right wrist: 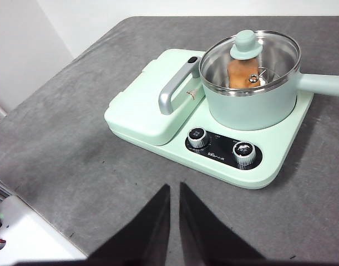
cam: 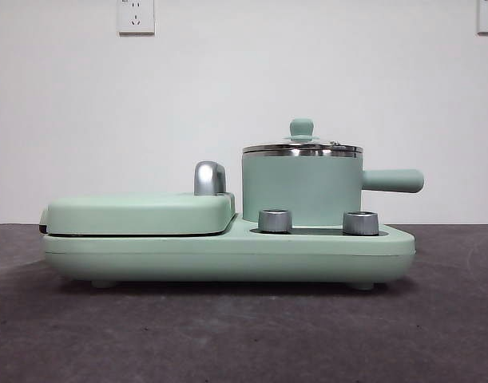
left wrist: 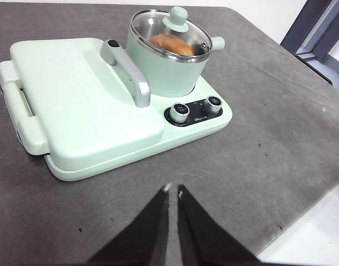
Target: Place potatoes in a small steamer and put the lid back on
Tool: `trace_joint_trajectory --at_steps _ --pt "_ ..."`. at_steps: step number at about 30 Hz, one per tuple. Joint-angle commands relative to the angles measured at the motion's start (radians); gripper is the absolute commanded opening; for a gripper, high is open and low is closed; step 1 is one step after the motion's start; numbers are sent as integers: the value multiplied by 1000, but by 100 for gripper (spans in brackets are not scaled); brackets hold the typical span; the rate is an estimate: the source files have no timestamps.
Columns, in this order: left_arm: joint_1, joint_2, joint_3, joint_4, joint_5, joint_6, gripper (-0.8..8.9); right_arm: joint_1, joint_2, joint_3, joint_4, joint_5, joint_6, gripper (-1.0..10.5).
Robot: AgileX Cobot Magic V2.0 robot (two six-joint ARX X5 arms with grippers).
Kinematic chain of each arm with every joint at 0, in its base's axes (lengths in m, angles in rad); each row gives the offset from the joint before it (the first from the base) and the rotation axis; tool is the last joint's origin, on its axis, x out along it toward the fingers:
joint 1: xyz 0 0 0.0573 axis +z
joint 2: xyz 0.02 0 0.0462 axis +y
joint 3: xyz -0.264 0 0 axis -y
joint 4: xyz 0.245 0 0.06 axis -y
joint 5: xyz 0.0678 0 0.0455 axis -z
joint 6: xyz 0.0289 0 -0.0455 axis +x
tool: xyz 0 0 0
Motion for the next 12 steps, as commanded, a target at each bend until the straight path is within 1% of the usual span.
trace_joint_trajectory --at_steps 1,2,5,8,12 --pt "-5 5 13 12 1 0 24 5 4 6 12 0 -9 25" --pt "0 3 5 27 1 0 24 5 4 6 12 0 -9 25" --pt "65 -18 -27 63 17 1 24 5 4 6 12 0 -9 25" --pt "198 -61 -106 130 30 8 24 5 4 6 12 0 -10 25" --pt "395 -156 -297 345 24 161 24 5 4 6 12 0 -9 25"
